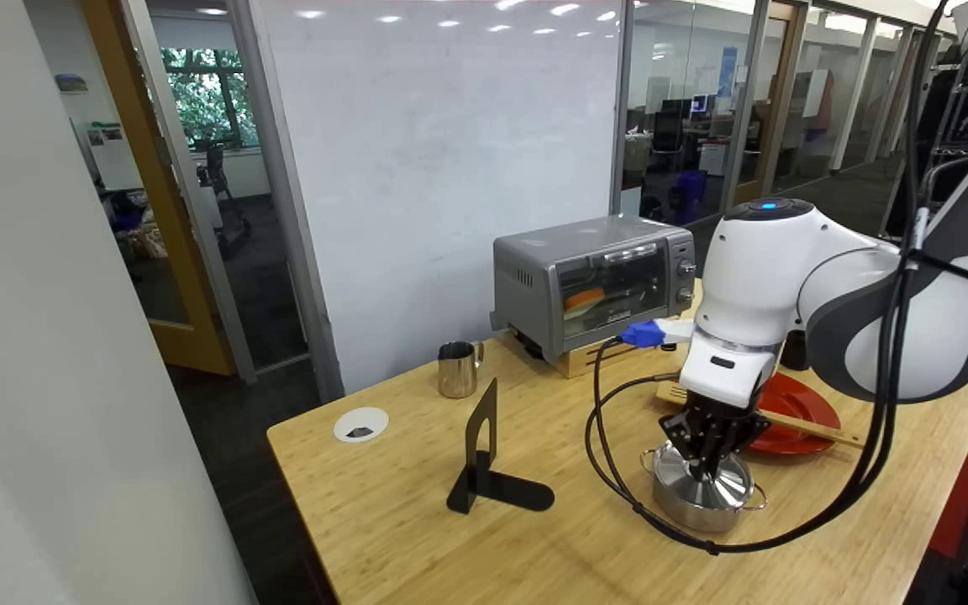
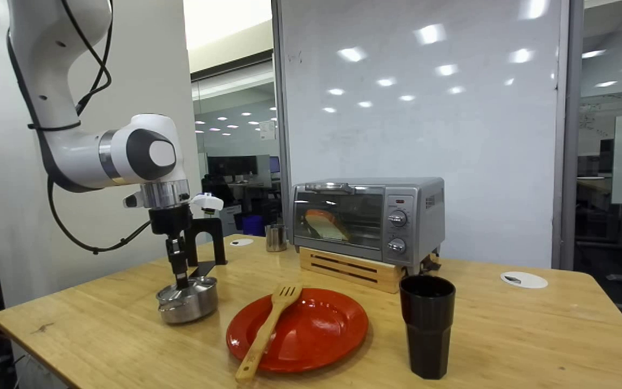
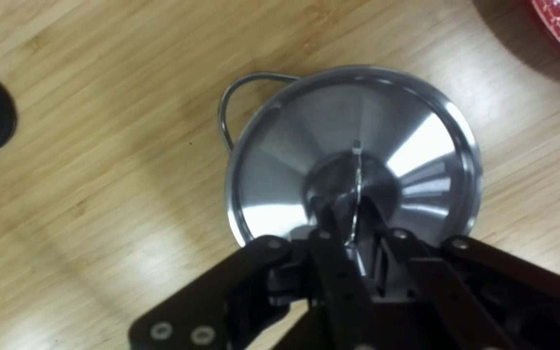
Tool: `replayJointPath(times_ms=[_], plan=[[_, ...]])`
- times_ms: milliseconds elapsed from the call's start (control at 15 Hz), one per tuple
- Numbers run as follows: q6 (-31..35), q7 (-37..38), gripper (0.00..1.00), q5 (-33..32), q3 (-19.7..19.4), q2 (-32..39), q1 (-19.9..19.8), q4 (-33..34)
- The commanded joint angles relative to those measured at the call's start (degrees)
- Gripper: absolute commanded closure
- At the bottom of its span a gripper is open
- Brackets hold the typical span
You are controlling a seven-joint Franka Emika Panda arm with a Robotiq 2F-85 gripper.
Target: Remove the silver lid from the silver pot
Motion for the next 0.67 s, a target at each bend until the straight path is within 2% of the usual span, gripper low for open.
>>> replayJointPath(times_ms=[0, 600], plan=[[2.7, 0.0, 1.0, 0.8, 0.2, 0.1, -0.5, -1.4], [4.2, 0.8, 0.99, 5.0, 3.1, -4.8, -1.1, -5.1]])
